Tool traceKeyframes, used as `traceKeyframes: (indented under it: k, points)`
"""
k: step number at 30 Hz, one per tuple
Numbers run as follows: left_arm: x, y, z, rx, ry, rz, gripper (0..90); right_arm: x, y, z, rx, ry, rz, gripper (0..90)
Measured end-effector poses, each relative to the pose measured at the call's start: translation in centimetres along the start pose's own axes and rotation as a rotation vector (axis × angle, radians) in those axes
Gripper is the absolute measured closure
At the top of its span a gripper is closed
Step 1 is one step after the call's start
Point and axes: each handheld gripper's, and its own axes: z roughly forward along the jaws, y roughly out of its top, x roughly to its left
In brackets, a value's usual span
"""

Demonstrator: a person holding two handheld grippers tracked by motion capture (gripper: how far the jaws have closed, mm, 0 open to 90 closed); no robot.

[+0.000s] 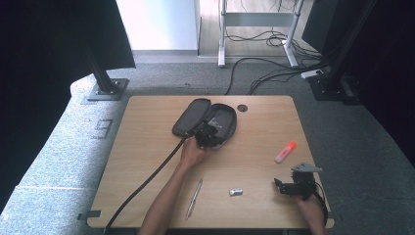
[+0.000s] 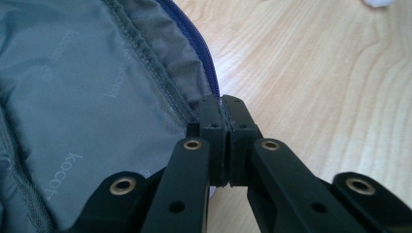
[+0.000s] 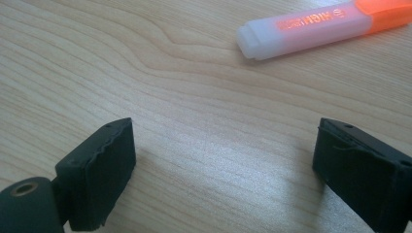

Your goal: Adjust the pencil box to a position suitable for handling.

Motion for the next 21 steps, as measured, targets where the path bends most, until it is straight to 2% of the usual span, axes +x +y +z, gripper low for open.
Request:
traceKeyframes:
  k: [3,7,12,21]
  points:
    - [-0.6,0.0,0.0,0.004,-0.008,0.009,88.1,0.0,0.0,0.0,0.0,0.0,0.0,7.9]
    - [-1.2,-0.2,0.1,-0.006,-0.034,0.001,88.0,0.0,0.0,0.0,0.0,0.0,0.0,7.9]
    - [-1.9,-0.4,0.1,-0.011,-0.049,0.0,88.0,0.0,0.0,0.0,0.0,0.0,0.0,7.9]
    - [-3.5,-0.9,-0.1,-0.014,-0.071,0.018,88.0,0.0,0.0,0.0,0.0,0.0,0.0,7.9]
